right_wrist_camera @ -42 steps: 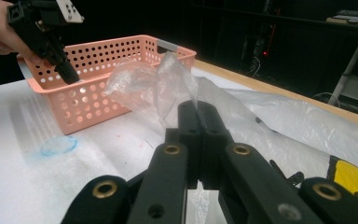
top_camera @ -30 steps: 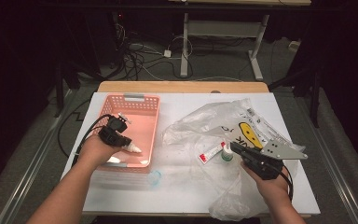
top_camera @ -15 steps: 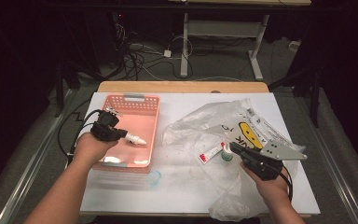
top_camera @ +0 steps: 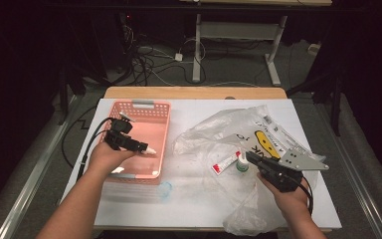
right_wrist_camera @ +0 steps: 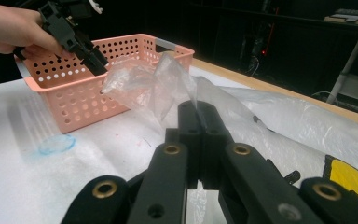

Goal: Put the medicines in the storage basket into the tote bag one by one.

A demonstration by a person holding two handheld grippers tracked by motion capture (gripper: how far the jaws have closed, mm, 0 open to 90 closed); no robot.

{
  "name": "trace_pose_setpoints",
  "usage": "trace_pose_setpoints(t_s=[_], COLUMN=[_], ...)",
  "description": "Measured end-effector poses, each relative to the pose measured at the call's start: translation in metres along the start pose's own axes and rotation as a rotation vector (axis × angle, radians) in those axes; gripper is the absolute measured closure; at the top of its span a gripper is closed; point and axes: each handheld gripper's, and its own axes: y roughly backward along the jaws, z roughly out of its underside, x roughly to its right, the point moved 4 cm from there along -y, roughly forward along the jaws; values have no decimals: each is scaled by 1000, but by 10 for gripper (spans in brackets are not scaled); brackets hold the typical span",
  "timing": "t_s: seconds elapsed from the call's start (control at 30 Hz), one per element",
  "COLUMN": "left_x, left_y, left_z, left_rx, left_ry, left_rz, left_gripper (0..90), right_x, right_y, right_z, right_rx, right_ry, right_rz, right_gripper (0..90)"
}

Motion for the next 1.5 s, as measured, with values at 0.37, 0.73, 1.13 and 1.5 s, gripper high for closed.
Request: trace_pose_setpoints(t_s=[0.37,0.73,1.13,1.5], left_x=[11,8,8,10], left_y=[-32,-45,-52,-51], left_z=[-8,-11,-10,-9], left_rx=[-136,-202,-215,-214], left_ry=[18,59,53,28], left_rz=[-11,-20,-52,-69], left_gripper=[0,0,47,56], right_x=[0,1,2,2], right_y=[1,0,0,1], right_z=[0,0,1,1], right_rx=[2,3,-2,3], right_ry=[1,2,2,3], right_rz=[0,-1,5,2], right_gripper=[900,900,900,900])
